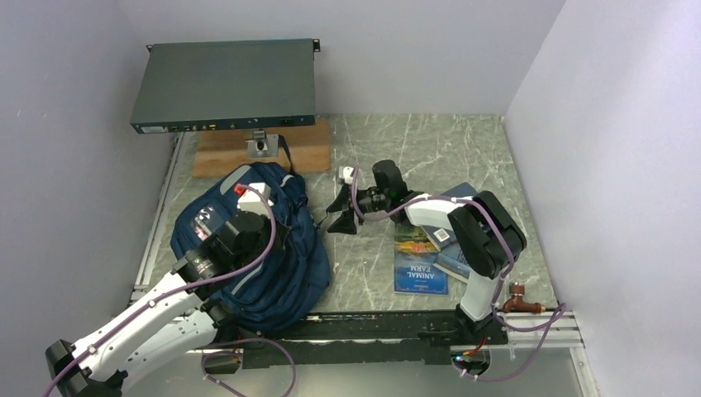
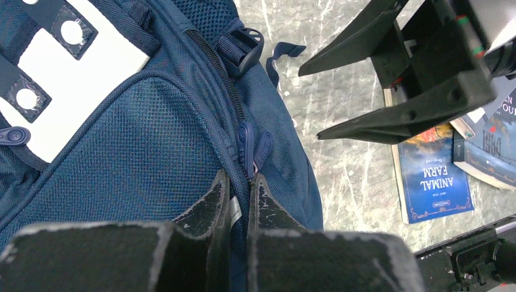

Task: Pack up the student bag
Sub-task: Unzip the student bag at the center of the board.

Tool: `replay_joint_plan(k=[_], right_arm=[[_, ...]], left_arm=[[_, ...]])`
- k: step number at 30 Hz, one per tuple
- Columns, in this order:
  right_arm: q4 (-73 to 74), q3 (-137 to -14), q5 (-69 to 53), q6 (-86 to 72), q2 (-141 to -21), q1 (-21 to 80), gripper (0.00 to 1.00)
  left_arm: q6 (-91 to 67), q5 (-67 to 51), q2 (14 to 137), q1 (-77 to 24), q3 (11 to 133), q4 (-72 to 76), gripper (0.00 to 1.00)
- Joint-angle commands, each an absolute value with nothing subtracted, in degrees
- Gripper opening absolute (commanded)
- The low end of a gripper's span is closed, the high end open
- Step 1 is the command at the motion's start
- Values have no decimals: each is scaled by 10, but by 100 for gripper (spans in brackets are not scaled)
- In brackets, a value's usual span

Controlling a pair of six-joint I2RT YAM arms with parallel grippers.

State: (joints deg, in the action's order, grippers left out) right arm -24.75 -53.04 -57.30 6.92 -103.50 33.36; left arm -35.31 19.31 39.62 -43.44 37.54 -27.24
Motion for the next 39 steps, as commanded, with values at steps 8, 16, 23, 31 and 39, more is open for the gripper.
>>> replay_joint_plan(k=[8, 16, 23, 31, 39], right_arm=[[-74, -582, -484, 500, -1012, 416, 60], [-125, -573, -468, 462, -1009, 429, 48], [-151, -574, -461, 423, -1012, 432, 46], [-154, -573, -422, 410, -1006, 449, 38], [-119, -566, -343, 369, -980, 451, 0]], left_arm=[[-308, 166, 374, -434, 407, -199, 0], [-312, 166, 369, -434, 398, -199, 0], [-310, 167, 366, -435, 395, -200, 0], [-310, 164, 369, -435, 395, -196, 0], [-324, 205, 380, -435, 400, -218, 0]])
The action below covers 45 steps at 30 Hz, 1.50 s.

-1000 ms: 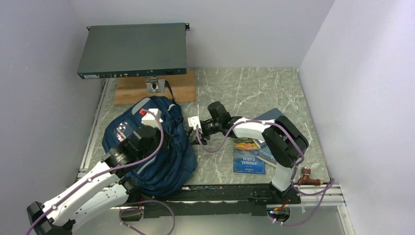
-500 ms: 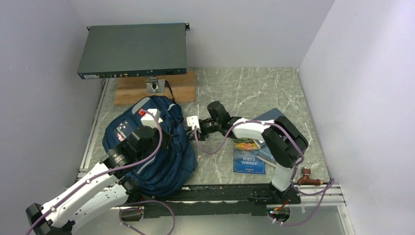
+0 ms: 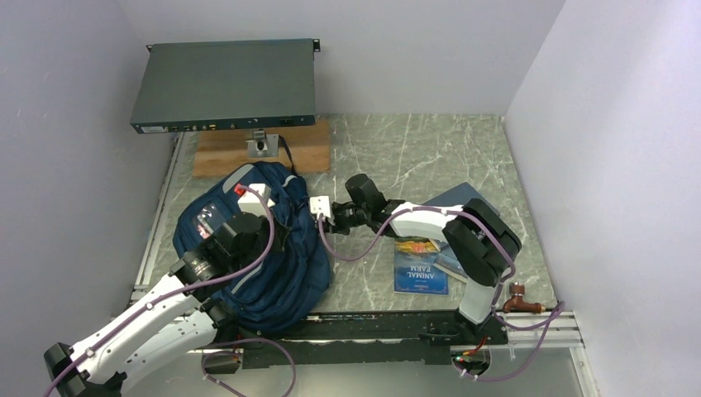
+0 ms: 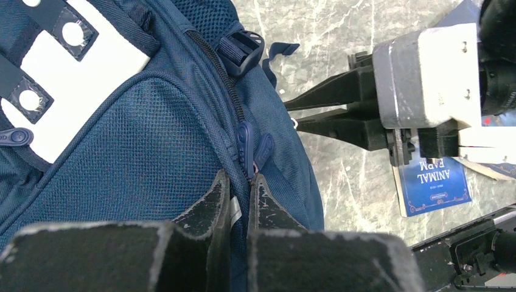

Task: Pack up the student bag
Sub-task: Unzip the student bag at the center of the board.

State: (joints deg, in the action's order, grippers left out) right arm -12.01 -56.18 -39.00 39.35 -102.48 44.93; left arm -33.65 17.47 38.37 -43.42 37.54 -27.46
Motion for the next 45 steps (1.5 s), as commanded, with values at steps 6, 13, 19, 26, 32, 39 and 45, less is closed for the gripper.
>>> replay_joint_plan(k=[6, 13, 19, 26, 32, 39, 45], right_arm=[[-8, -567, -194, 331, -900, 462, 0], [140, -545, -53, 318, -834, 508, 0], [111, -475, -156, 210, -770, 570, 0], [53, -438, -182, 157, -729, 543, 0], [-65, -413, -418, -25, -728, 564, 0], [-118, -310, -364, -138, -687, 594, 0], [-138, -304, -377, -158, -688, 541, 0]], left_arm=[[-383, 313, 455, -435, 433, -265, 0], [-508, 468, 530, -435, 493, -329, 0], [-548, 504, 587, -437, 543, -328, 0], [-469, 447, 611, -461, 529, -267, 0], [-392, 294, 645, -460, 517, -159, 0], [-347, 236, 730, -459, 577, -139, 0], [-315, 158, 750, -460, 612, -195, 20]])
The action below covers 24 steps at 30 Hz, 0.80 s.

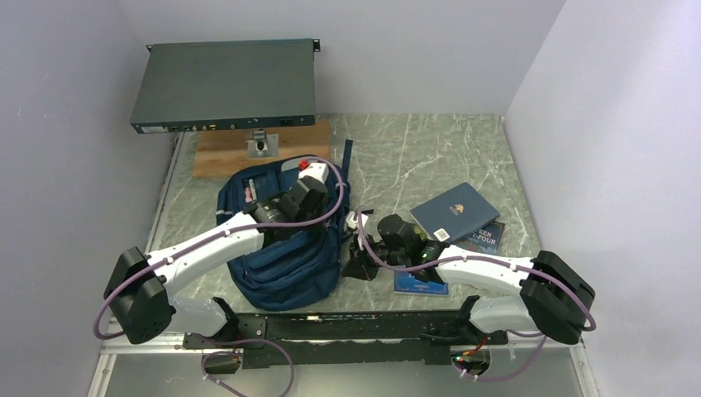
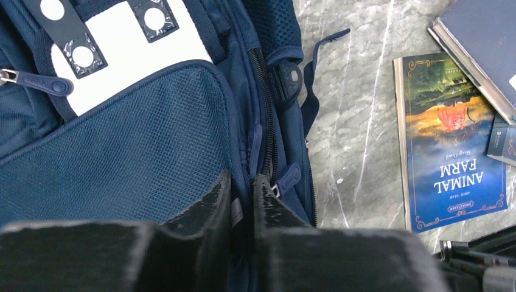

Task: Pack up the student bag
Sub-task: Unzip the student bag at the center of the board.

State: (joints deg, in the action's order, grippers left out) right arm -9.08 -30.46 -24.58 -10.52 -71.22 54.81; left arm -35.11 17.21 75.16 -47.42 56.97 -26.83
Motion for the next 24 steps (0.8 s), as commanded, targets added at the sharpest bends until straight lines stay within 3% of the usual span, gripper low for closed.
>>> replay_joint_plan(k=[1, 5, 8, 13, 18, 24], right_arm=[[-145, -300, -384, -163, -685, 531, 0], [-160, -275, -404, -190, -661, 479, 0], [-133, -276, -403, -187, -643, 450, 0], [-84, -316, -454, -198, -649, 449, 0], [-135, -316, -536, -284, -686, 448, 0], [-120, -309, -524, -283, -707, 448, 1]], left_arm=[[-313, 143, 738, -459, 604, -203, 32], [-319, 102, 657, -460, 542, -219, 73], [-334, 79, 600, -460, 510, -255, 85], [-360, 2, 531, -492, 460, -228, 83], [-357, -1, 475, -536, 381, -134, 78], [-346, 9, 544, -537, 382, -143, 89]])
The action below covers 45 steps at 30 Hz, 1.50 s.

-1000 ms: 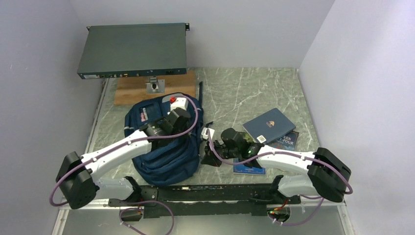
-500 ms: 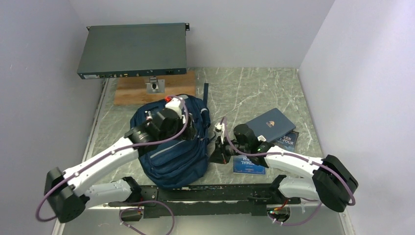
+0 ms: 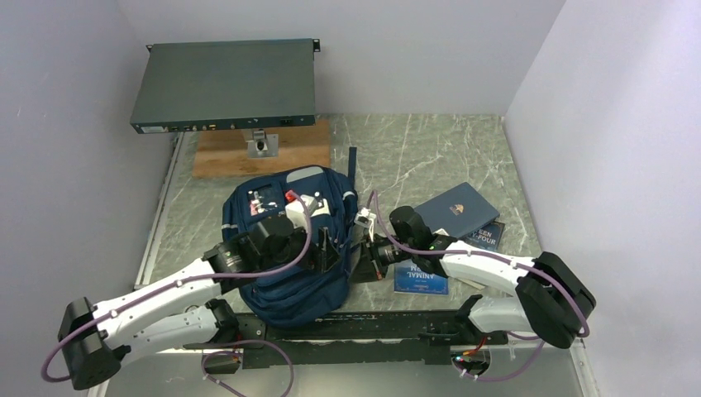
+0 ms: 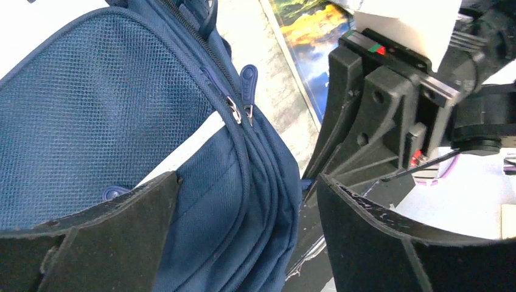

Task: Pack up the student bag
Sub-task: Unzip the student bag at the center of the board.

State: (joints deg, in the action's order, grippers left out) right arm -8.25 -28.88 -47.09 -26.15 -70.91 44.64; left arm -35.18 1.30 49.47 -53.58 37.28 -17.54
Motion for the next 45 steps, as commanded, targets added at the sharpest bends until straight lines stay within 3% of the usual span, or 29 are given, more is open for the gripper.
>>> replay_joint_plan(k=[1, 7, 11, 20, 22, 23, 25, 34, 37, 38, 42, 43, 45], right_arm=[[-109, -310, -514, -275, -707, 448, 0], [4, -335, -408, -204, -681, 448, 0], [44, -340, -352, -187, -662, 448, 0], [60, -333, -244, -187, -596, 449, 0], [56, -310, -237, -198, -573, 450, 0], [58, -298, -233, -202, -558, 453, 0], [65, -277, -218, -209, -529, 464, 0], [207, -333, -12, -237, -565, 655, 0], [250, -342, 39, -252, -574, 661, 0], [240, -341, 37, -257, -571, 659, 4], [113, -315, -98, -305, -542, 610, 44], [70, -297, -142, -323, -533, 593, 51], [-2, -262, -234, -357, -526, 542, 54]], left_arm=[[-340, 11, 568, -536, 389, -149, 90], [-304, 24, 685, -537, 466, -149, 94], [-309, 28, 776, -536, 534, -190, 87], [-316, 20, 897, -517, 532, -95, 41], [-322, 7, 918, -489, 510, -16, 27], [-326, -1, 931, -476, 505, 23, 14], [-322, -8, 959, -460, 513, 61, 5], [-325, -2, 1038, -450, 564, 116, 0], [-316, -7, 1031, -445, 561, 106, 0], [-316, -15, 1021, -443, 555, 104, 0], [-308, -50, 959, -439, 520, 79, 2], [-304, -62, 943, -439, 513, 74, 3], [-295, -84, 919, -439, 502, 61, 5]])
